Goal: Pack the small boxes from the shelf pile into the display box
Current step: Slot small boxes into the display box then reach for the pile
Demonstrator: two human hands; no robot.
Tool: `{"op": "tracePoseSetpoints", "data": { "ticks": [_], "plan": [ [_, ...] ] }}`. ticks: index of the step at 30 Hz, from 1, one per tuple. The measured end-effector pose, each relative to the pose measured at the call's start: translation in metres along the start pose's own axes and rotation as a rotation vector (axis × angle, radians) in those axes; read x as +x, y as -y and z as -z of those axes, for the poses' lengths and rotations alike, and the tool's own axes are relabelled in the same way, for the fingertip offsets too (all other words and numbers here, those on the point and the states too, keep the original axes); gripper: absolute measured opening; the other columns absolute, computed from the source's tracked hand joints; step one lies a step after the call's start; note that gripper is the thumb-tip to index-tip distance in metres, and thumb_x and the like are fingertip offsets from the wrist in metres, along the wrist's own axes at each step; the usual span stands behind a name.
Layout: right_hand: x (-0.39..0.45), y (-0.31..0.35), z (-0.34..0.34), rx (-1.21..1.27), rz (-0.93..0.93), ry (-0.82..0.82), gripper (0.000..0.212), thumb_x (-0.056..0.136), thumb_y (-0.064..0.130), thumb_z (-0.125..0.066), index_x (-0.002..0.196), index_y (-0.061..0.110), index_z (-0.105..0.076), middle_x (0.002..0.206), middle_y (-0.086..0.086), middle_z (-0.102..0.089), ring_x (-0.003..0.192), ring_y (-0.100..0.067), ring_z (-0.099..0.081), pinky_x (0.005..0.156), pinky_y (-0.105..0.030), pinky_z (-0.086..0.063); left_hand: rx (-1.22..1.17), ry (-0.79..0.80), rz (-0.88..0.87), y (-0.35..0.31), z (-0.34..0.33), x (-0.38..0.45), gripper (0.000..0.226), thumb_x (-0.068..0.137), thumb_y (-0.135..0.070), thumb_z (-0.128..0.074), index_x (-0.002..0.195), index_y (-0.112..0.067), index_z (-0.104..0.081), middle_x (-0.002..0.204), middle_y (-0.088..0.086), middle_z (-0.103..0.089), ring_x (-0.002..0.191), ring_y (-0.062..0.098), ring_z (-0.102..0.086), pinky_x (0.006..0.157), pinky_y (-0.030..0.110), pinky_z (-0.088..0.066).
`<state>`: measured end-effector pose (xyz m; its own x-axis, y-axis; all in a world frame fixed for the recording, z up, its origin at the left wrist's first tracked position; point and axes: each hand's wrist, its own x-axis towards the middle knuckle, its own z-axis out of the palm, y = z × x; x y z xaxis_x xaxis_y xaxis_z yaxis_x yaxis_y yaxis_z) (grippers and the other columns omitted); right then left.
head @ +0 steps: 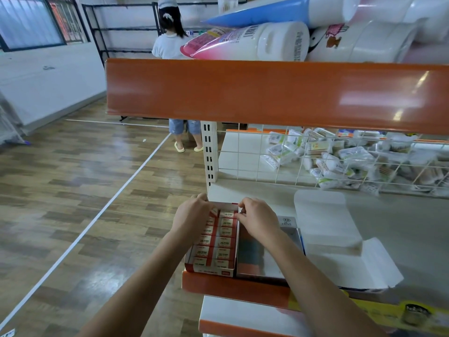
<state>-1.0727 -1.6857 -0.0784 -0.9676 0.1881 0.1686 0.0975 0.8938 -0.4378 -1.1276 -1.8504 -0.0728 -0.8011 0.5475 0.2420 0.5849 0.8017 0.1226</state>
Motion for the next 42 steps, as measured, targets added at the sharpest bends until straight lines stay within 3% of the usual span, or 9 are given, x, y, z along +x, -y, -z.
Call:
{"op": "tracePoseSetpoints", "data": {
  "ticks": [6, 26, 31, 37, 42],
  "plan": [
    [0.001, -0.002, -0.001, 0.013, -0.008, 0.004, 0.028, 0.089, 0.032, -0.06, 0.112, 0.015, -0.058, 0.104, 0.001, -0.061, 0.095, -0.015, -0.054, 0.074, -0.025, -0.042, 0.199, -0.017, -0.025, 0.008, -0.006, 0.0, 0.021, 0.095, -0.03, -0.047, 0.099, -0.02, -0.066, 0.097, -0.005, -0.064, 0.101, 0.014, -0.049, 0.098, 0.028, -0.034],
    [0.003, -0.003, -0.002, 0.01, -0.02, 0.021, 0.026, 0.089, 0.032, -0.059, 0.109, 0.015, -0.058, 0.103, 0.0, -0.061, 0.093, -0.017, -0.054, 0.069, -0.025, -0.037, 0.307, 0.043, -0.014, -0.004, -0.007, 0.0, 0.015, 0.094, -0.018, -0.051, 0.094, -0.018, -0.066, 0.1, -0.001, -0.065, 0.099, 0.014, -0.052, 0.093, 0.026, -0.034],
    [0.01, -0.004, 0.011, 0.024, -0.025, 0.126, 0.026, 0.091, 0.034, -0.056, 0.112, 0.018, -0.059, 0.105, 0.002, -0.064, 0.091, -0.015, -0.057, 0.073, -0.027, -0.045, 0.28, 0.082, -0.038, -0.006, 0.002, 0.009, 0.017, 0.095, -0.016, -0.049, 0.089, -0.014, -0.065, 0.095, -0.001, -0.067, 0.095, 0.014, -0.054, 0.092, 0.027, -0.04],
    [0.018, -0.017, 0.047, -0.158, 0.02, 0.168, 0.034, 0.092, 0.03, -0.053, 0.124, 0.019, -0.055, 0.124, -0.003, -0.059, 0.107, -0.021, -0.057, 0.083, -0.031, -0.045, 0.129, 0.003, -0.178, -0.039, 0.027, 0.037, 0.019, 0.096, -0.027, -0.05, 0.096, -0.016, -0.067, 0.102, 0.001, -0.068, 0.097, 0.016, -0.062, 0.083, 0.029, -0.053],
    [-0.003, -0.055, 0.089, -0.31, -0.02, 0.086, 0.029, 0.091, 0.021, -0.055, 0.119, 0.016, -0.057, 0.125, -0.003, -0.055, 0.116, -0.021, -0.05, 0.089, -0.033, -0.042, 0.007, 0.064, -0.377, -0.104, 0.029, 0.077, 0.027, 0.094, -0.035, -0.046, 0.11, -0.024, -0.065, 0.108, -0.002, -0.066, 0.101, 0.019, -0.057, 0.08, 0.031, -0.045]
  ]
}}
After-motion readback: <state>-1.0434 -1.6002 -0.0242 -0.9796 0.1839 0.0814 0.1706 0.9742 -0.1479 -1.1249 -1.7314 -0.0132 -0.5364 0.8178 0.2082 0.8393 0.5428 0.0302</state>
